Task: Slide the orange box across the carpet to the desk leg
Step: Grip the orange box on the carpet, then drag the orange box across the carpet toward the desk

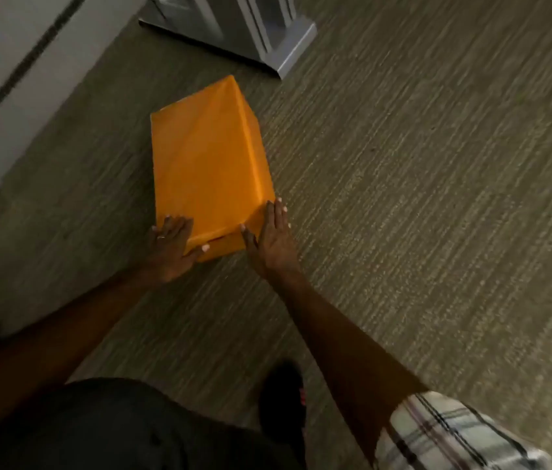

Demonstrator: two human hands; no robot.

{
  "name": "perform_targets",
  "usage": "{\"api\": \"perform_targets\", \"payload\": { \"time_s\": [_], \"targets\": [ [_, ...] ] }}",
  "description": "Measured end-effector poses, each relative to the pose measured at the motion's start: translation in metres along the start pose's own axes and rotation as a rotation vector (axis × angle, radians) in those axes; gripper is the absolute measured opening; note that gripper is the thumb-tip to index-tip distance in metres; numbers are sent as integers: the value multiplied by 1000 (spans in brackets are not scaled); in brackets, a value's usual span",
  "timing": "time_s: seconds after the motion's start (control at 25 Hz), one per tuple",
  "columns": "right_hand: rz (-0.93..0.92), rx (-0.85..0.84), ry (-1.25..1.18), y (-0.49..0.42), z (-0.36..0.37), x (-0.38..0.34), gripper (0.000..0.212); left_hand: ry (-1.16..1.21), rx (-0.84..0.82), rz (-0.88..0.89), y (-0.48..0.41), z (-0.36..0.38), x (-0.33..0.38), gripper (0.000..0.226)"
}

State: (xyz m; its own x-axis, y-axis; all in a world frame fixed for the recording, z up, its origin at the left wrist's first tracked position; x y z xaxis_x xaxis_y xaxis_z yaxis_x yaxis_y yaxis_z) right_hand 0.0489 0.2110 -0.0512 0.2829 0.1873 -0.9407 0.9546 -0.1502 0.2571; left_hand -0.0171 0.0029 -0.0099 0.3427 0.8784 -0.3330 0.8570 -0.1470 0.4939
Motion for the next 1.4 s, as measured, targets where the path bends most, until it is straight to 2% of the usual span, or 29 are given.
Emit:
{"api": "perform_targets", "payload": {
  "time_s": [0.2,0.36,0.44,0.56,0.64,0.72,0.8,0.88,1.04,1.24,1.4],
  "targets": [
    [98,-18,-171,-50,21,-4,81,106,224,29,-3,49,-8,87],
    [191,-62,-223,-62,15,-6,78,271,194,26,7,60,-19,87],
    [195,-74,-219,-58,11,-4,70,463,149,-83,5,57,-29,83],
    [187,-86,-216,-56,7,2,70,909,118,-307,-10,40,-45,83],
    [170,-107,-232,-60,5,3,67,1057,89,-417,-18,36,-56,86],
    [193,-133,-253,-65,2,4,70,1167,65,-446,-20,42,-57,89],
    [250,-147,-325,-66,-3,9,75,1386,38,-440,-21,52,-50,87],
    [305,-141,-395,-64,-6,15,73,1524,45,-487,-24,59,-48,81],
    [321,-114,-427,-62,-5,16,59,1572,-33,-511,-34,67,-53,70],
    [324,-58,-472,-63,2,13,53,1714,2,-484,-24,66,-49,64],
    [279,-91,-428,-64,0,9,42,1741,-31,-467,3,74,-45,57]
  ]
}}
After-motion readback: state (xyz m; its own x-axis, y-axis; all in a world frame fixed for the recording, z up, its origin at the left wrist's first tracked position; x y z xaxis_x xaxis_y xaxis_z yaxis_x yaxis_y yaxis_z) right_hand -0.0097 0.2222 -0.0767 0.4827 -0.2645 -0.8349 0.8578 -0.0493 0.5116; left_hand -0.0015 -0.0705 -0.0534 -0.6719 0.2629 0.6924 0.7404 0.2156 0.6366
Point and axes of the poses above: each hand's wrist, its own y-axis away from the middle knuckle, its own z-axis out of the palm, x = y × z, the point moved 2 cm from there along -y, towards the middle knuckle, and after that the axes turned 15 degrees about -y, right-handed, at the moved point
